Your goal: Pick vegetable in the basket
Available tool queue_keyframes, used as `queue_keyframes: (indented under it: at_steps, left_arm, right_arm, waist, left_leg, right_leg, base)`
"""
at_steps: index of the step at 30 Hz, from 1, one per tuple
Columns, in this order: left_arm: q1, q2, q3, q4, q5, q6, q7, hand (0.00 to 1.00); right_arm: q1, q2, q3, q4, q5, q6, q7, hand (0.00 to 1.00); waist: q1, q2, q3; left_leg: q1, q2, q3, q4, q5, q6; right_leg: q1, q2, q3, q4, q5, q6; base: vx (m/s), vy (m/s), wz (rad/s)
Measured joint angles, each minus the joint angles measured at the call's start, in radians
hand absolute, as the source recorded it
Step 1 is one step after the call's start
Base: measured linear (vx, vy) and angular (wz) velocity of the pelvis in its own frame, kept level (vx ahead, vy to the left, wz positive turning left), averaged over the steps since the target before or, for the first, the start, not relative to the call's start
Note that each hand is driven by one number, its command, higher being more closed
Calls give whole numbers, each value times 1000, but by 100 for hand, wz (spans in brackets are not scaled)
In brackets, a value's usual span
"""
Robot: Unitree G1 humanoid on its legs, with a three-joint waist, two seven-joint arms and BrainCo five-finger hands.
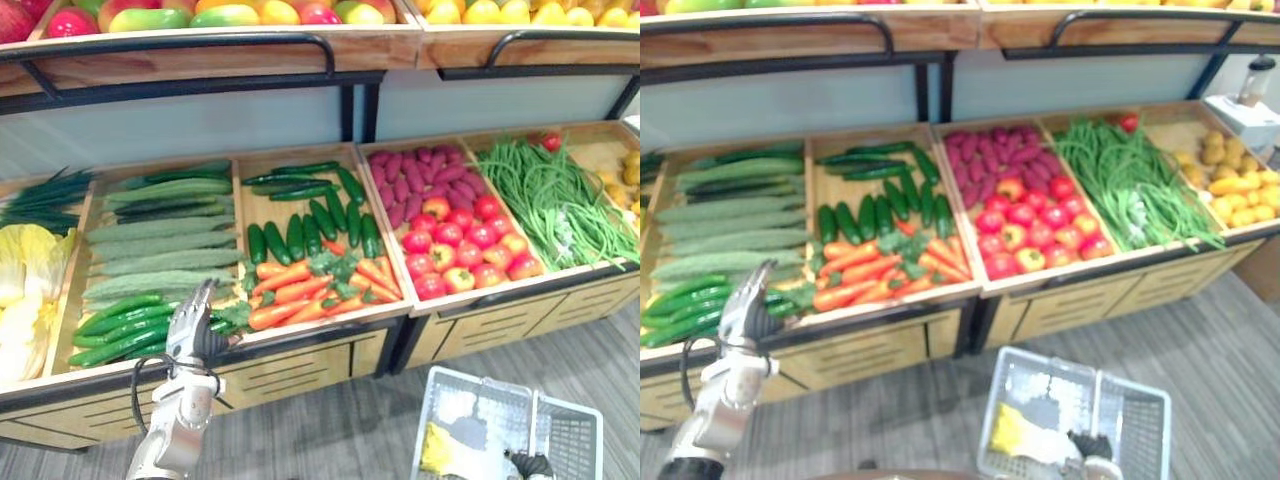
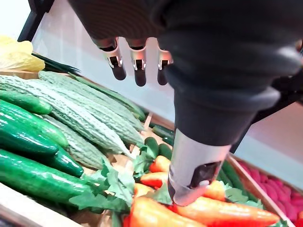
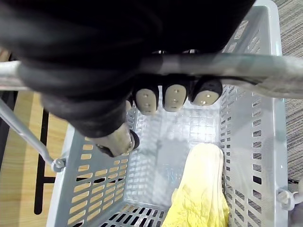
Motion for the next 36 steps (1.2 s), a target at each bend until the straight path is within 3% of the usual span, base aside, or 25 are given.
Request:
queue_keyframes:
  at_steps: [13,36]
  left_arm:
    - [-171,70,-50,141,31,38,10,0]
    - [-358,74,-247,261,79,40,20,0]
  right_arm:
    - [-46,-14,1,-71,-20,5,-5,100]
    - [-84,-31,22,-92,-20,6,-25,100]
  waist:
    - [-15,3,71]
    - [-23,17,132]
  left_leg:
    - [-27,-2,58,4,0,0]
    - [-45,-5,70,4,0,0]
  right_leg:
    - [-92,-2,77,37,2,3]
    - [-129,-2,107,38,9,12]
  base:
    - [-8,14,-14]
    - [-2,1,-3]
